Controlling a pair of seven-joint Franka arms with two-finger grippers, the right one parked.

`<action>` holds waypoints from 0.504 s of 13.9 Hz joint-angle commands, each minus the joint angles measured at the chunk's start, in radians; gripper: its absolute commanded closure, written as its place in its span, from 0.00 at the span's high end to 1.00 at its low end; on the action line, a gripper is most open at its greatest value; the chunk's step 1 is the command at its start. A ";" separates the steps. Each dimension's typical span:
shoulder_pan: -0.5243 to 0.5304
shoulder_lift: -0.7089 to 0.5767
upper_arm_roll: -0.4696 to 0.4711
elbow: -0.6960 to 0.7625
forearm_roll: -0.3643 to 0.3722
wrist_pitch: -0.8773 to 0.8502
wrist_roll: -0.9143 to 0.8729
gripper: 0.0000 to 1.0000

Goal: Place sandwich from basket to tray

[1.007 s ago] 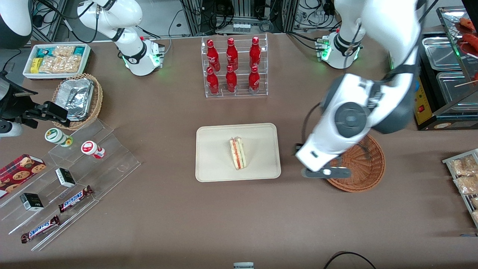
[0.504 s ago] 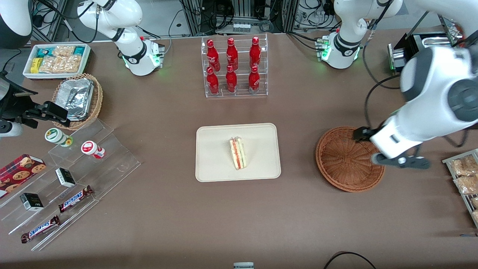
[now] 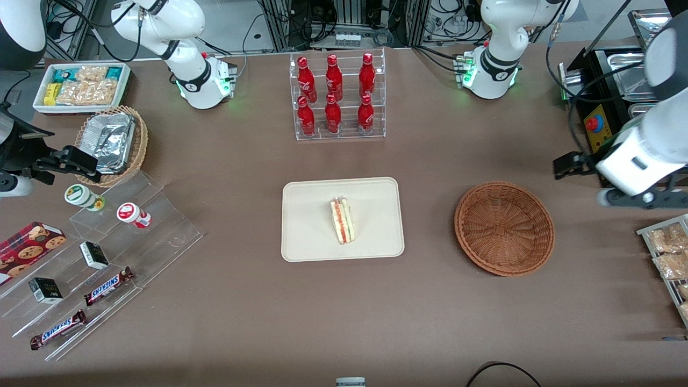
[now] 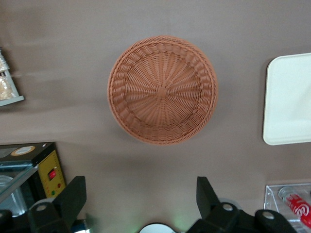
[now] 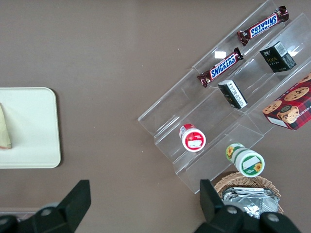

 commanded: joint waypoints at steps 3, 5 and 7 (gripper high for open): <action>0.089 -0.089 -0.034 -0.032 0.008 -0.047 0.064 1.00; 0.091 -0.095 -0.030 -0.027 0.008 -0.074 0.073 1.00; 0.091 -0.099 -0.028 -0.043 0.008 -0.064 0.071 1.00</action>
